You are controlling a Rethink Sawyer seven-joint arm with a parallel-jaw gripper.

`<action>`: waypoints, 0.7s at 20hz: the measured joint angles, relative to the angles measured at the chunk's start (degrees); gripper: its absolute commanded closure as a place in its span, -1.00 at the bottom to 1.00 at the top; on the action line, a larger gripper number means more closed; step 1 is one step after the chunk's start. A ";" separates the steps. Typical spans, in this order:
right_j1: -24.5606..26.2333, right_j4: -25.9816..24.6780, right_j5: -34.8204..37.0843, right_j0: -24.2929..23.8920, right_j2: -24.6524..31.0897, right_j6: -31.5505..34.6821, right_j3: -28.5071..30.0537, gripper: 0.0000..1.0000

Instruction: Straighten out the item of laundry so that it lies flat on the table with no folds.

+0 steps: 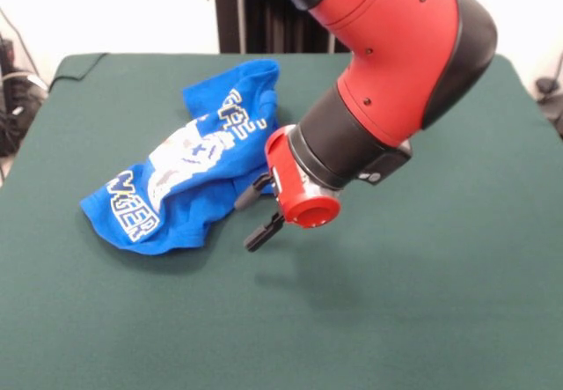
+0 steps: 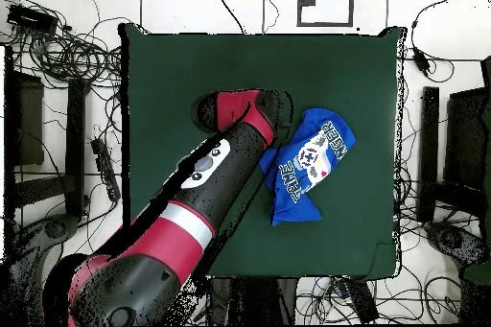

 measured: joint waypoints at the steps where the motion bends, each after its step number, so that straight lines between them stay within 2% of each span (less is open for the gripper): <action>1: 0.07 0.00 0.00 0.00 0.00 0.00 -0.01 -1.00; 14: 1.22 0.01 0.00 0.00 0.00 0.00 -0.01 -1.00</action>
